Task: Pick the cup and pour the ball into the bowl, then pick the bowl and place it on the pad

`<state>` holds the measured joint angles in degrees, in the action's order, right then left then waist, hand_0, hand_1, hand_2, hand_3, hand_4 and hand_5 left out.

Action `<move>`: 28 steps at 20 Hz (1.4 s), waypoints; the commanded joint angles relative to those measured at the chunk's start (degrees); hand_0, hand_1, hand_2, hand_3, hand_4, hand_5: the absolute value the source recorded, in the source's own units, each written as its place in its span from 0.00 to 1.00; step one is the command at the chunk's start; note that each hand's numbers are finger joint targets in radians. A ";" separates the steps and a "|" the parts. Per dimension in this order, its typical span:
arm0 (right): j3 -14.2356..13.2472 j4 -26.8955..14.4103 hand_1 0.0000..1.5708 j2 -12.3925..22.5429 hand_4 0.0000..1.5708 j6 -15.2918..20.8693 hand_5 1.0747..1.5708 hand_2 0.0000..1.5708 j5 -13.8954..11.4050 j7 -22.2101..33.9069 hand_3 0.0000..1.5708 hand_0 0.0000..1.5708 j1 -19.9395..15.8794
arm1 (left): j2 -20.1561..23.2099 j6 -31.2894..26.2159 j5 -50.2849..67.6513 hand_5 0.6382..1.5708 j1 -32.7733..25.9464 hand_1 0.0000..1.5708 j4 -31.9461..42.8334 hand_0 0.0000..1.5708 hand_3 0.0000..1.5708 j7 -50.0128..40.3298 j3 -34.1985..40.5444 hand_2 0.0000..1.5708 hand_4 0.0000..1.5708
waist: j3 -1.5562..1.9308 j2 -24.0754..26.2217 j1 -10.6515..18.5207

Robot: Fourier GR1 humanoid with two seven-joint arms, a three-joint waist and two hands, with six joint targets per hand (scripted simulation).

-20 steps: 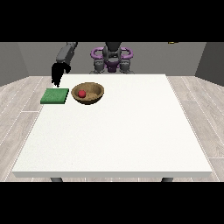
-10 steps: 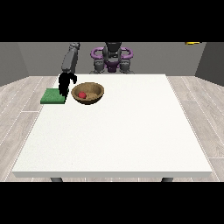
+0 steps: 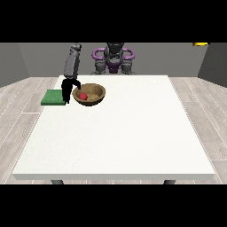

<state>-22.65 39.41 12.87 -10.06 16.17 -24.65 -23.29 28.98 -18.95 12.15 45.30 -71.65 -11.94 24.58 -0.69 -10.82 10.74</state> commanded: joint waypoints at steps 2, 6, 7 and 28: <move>0.11 -4.86 0.00 -0.73 0.30 1.66 0.95 0.00 -1.12 -4.03 0.00 0.00 -1.33 | 2.89 -2.83 3.01 0.97 -1.02 0.00 -1.50 0.00 0.00 -1.57 0.97 0.00 0.64 | 0.75 -2.45 1.08; -0.87 -5.05 0.00 1.63 0.29 1.62 0.95 0.00 0.37 -0.78 0.00 0.00 -5.68 | 3.92 -2.69 3.62 0.97 -1.01 0.00 -1.96 0.00 0.00 -1.10 1.44 0.00 0.65 | 0.75 -3.51 1.05; 0.45 -5.20 0.00 -1.25 0.27 2.33 0.95 0.00 -0.44 -1.82 0.00 0.00 -4.38 | 1.80 0.15 2.04 0.96 -1.73 0.00 -3.47 0.00 0.00 -0.60 0.48 0.00 0.65 | 0.75 -2.71 0.49; 3.00 -4.54 1.00 8.71 0.64 19.77 0.95 1.00 -6.98 7.07 0.79 1.00 1.07 | 6.13 -5.15 9.24 0.96 -1.98 0.00 -1.89 0.00 0.00 -2.24 3.95 0.00 0.74 | 0.36 -3.12 2.93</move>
<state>-20.80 38.87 12.93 5.18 13.87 -28.80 -23.85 35.47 -22.83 20.62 44.41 -74.79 -14.52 28.48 -1.25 -13.83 14.42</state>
